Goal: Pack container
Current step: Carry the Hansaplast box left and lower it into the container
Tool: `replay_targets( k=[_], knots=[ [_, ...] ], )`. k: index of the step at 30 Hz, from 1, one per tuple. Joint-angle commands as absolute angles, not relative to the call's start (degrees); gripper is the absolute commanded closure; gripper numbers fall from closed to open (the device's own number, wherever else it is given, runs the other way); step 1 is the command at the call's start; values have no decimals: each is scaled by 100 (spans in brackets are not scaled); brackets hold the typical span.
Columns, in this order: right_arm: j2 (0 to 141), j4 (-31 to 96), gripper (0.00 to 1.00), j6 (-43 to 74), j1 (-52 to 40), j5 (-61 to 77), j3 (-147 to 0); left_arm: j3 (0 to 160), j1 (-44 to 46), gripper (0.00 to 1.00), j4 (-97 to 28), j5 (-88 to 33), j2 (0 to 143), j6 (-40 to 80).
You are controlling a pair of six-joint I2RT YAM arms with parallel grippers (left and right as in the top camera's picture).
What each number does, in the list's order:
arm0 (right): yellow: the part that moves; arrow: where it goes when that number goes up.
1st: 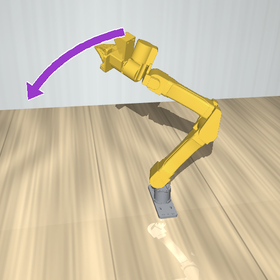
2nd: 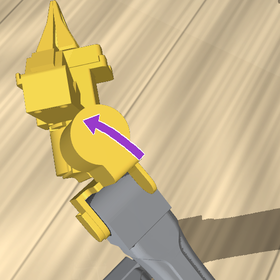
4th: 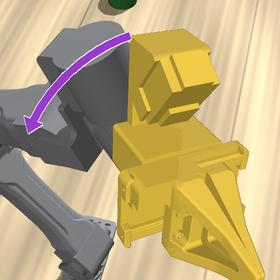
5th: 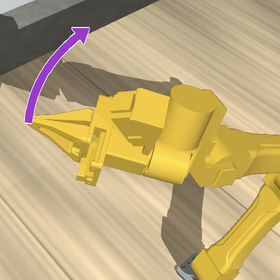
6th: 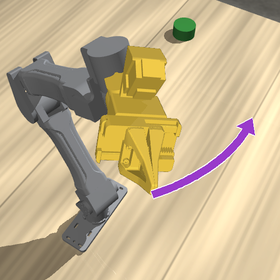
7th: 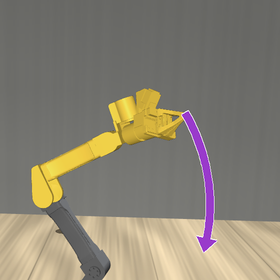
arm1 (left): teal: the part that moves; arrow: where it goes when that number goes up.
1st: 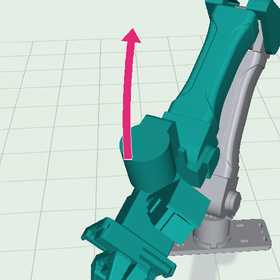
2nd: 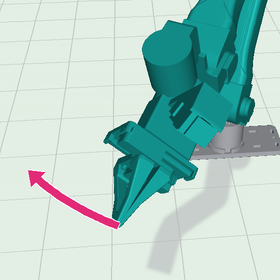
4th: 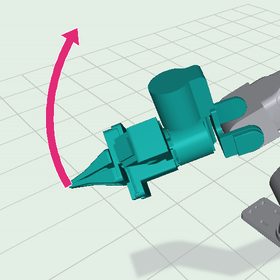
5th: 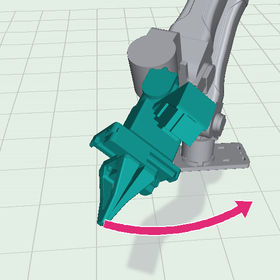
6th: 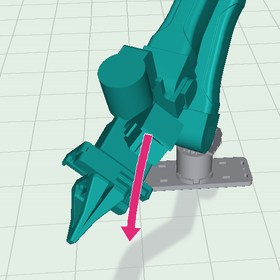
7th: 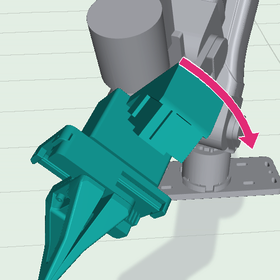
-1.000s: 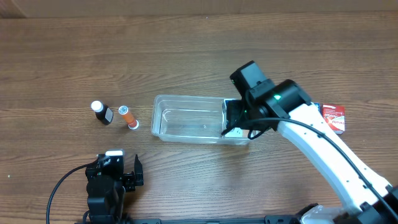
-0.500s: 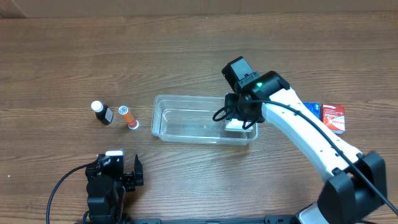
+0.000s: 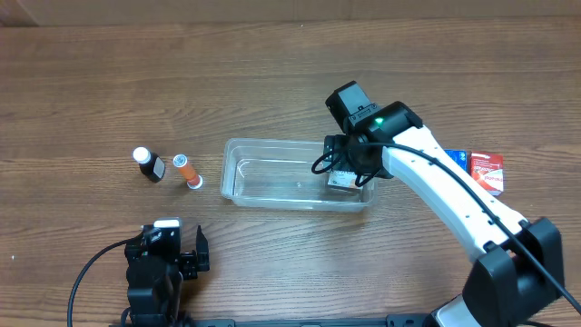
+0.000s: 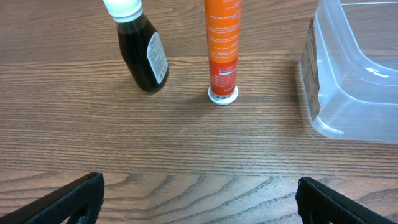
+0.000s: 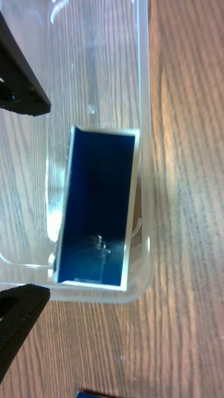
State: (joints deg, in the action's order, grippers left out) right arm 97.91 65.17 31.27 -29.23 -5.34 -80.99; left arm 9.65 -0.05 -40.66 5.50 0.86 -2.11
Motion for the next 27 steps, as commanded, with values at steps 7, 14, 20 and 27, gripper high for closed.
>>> replay_targets(
  k=[7,14,20,27],
  knots=[
    [9542,5948,64,2851,-2644,-593,-8138,937,-40,0,-4051,484,25,-322],
    [9568,6007,81,2851,-2515,-421,-8138,937,-40,0,-4051,484,25,-322],
    [9852,6097,94,2851,-2515,-375,-8138,937,-40,0,-4051,484,25,-322],
    [9850,6674,96,2851,-2517,-224,-8138,937,-40,0,-4051,484,25,-322]
  ],
)
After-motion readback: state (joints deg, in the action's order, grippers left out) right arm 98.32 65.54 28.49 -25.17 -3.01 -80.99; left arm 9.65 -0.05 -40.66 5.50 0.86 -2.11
